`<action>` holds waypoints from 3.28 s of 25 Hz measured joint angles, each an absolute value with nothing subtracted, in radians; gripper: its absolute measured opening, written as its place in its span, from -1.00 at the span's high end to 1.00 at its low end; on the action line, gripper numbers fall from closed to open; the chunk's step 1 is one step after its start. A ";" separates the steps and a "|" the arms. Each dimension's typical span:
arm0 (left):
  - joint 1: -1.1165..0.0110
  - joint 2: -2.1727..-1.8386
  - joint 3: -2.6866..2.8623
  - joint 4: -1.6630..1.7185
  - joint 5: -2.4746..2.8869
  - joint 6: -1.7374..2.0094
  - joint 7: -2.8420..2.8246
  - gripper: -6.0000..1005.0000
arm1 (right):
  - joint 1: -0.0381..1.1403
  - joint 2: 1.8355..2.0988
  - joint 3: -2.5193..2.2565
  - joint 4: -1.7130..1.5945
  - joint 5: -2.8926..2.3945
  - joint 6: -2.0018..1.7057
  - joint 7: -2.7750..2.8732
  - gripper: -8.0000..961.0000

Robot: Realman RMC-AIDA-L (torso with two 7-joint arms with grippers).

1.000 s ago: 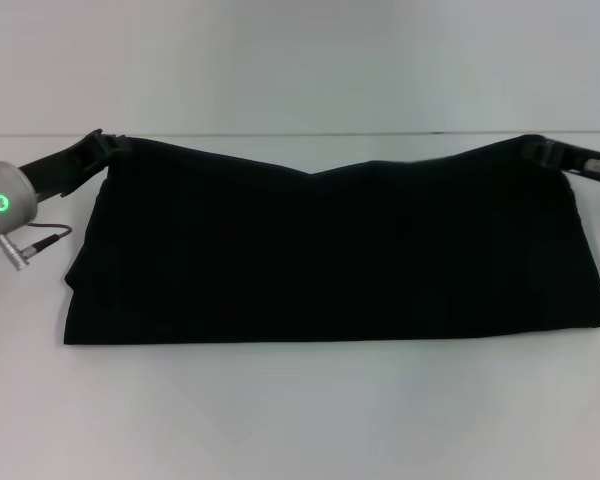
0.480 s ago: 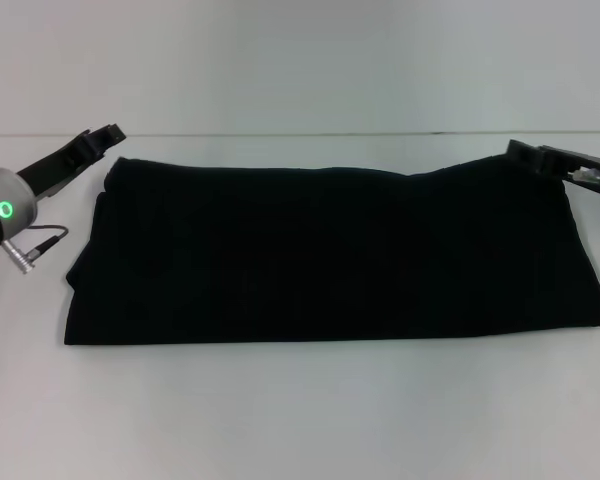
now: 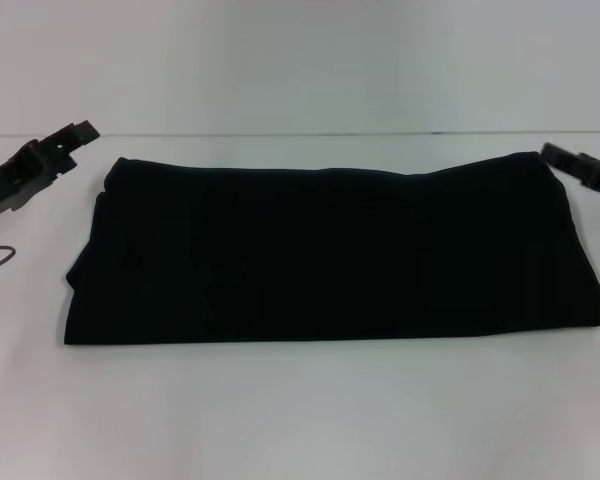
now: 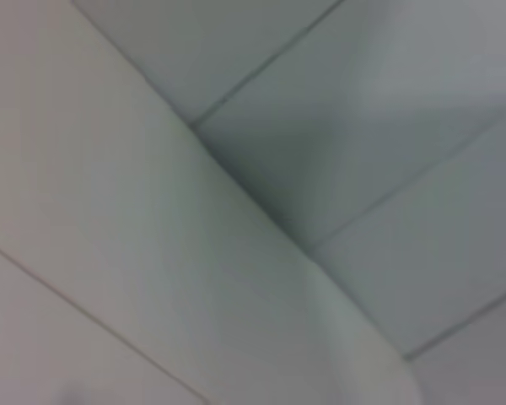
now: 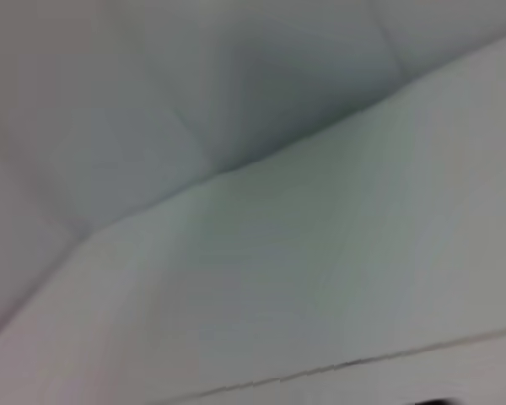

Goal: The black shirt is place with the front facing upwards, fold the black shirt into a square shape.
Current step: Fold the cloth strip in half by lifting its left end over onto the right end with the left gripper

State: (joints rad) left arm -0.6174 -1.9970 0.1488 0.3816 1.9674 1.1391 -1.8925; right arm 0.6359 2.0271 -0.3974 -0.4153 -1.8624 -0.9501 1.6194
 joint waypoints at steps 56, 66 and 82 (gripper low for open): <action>-0.500 -1.955 0.327 0.435 2.278 1.319 -2.504 -0.80 | 0.583 2.097 -0.632 -0.382 -2.019 -1.346 0.942 -0.56; -0.524 -1.964 0.342 0.440 2.280 1.292 -2.485 -0.79 | 0.585 2.097 -0.632 -0.374 -2.017 -1.348 0.946 -0.55; -0.523 -1.962 0.437 0.479 2.281 1.257 -2.512 0.27 | 0.588 2.097 -0.632 -0.374 -2.017 -1.354 0.954 -0.54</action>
State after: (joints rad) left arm -0.5229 -1.9621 0.4372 0.4789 2.2811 1.2565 -2.5122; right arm 0.5875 2.0968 -0.6320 -0.3743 -2.0171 -1.3542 0.9538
